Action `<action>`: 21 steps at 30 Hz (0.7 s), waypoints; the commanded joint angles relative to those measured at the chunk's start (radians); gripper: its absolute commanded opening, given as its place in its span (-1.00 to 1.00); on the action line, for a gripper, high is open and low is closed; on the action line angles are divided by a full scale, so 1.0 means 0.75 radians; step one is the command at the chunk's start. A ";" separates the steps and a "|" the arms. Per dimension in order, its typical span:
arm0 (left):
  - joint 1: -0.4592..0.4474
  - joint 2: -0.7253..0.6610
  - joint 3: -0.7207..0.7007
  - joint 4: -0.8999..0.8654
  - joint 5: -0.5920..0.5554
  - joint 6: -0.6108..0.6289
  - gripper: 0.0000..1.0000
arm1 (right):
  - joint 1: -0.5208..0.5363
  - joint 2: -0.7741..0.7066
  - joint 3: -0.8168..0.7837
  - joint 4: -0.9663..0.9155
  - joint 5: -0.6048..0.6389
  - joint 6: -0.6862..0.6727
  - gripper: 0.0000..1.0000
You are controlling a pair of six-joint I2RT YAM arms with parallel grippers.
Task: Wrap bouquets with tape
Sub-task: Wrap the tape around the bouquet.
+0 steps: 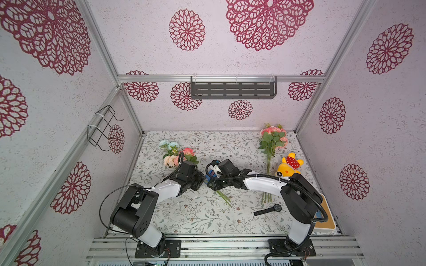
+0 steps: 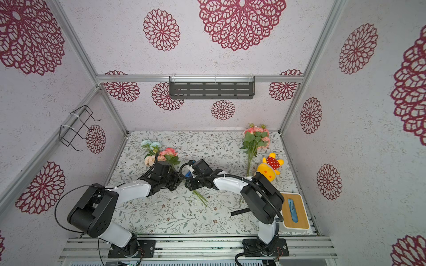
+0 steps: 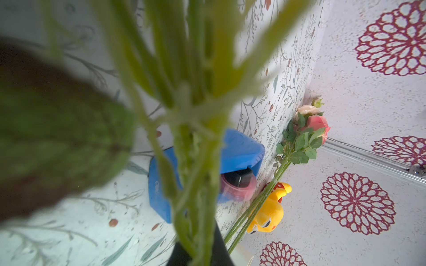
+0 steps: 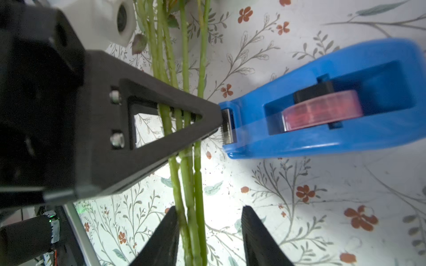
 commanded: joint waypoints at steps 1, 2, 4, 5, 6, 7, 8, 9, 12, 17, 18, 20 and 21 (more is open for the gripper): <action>0.003 -0.042 0.081 -0.059 -0.030 0.060 -1.00 | -0.016 -0.027 -0.004 -0.004 -0.013 0.008 -0.11; 0.004 -0.041 0.105 -0.076 -0.035 0.082 -1.00 | -0.020 -0.040 -0.015 0.014 0.002 0.019 -0.11; 0.004 -0.042 0.140 -0.107 -0.044 0.109 -1.00 | -0.051 -0.097 -0.063 0.090 0.013 0.074 -0.11; 0.006 -0.040 0.148 -0.106 -0.047 0.114 -1.00 | -0.083 -0.144 -0.116 0.174 -0.013 0.133 -0.08; 0.006 -0.037 0.151 -0.101 -0.044 0.113 -1.00 | -0.113 -0.184 -0.165 0.257 -0.035 0.185 -0.04; 0.008 -0.032 0.156 -0.095 -0.039 0.110 -1.00 | -0.140 -0.222 -0.207 0.321 -0.054 0.241 0.03; 0.008 -0.028 0.160 -0.087 -0.033 0.107 -1.00 | -0.168 -0.241 -0.221 0.336 -0.072 0.261 0.05; 0.008 -0.024 0.164 -0.077 -0.026 0.104 -1.00 | -0.186 -0.243 -0.220 0.326 -0.093 0.270 0.06; 0.008 -0.017 0.196 -0.098 -0.026 0.135 -1.00 | -0.219 -0.208 -0.221 0.349 -0.206 0.299 0.07; 0.006 -0.021 0.213 -0.104 -0.040 0.172 -1.00 | -0.226 -0.139 -0.243 0.498 -0.389 0.414 0.18; 0.005 -0.021 0.216 -0.100 -0.038 0.177 -1.00 | -0.227 -0.112 -0.238 0.519 -0.426 0.443 0.19; 0.006 -0.011 0.214 -0.055 -0.031 0.181 -1.00 | -0.232 -0.057 -0.250 0.618 -0.493 0.528 0.19; 0.005 -0.004 0.216 -0.042 -0.026 0.189 -1.00 | -0.237 -0.028 -0.270 0.714 -0.526 0.600 0.19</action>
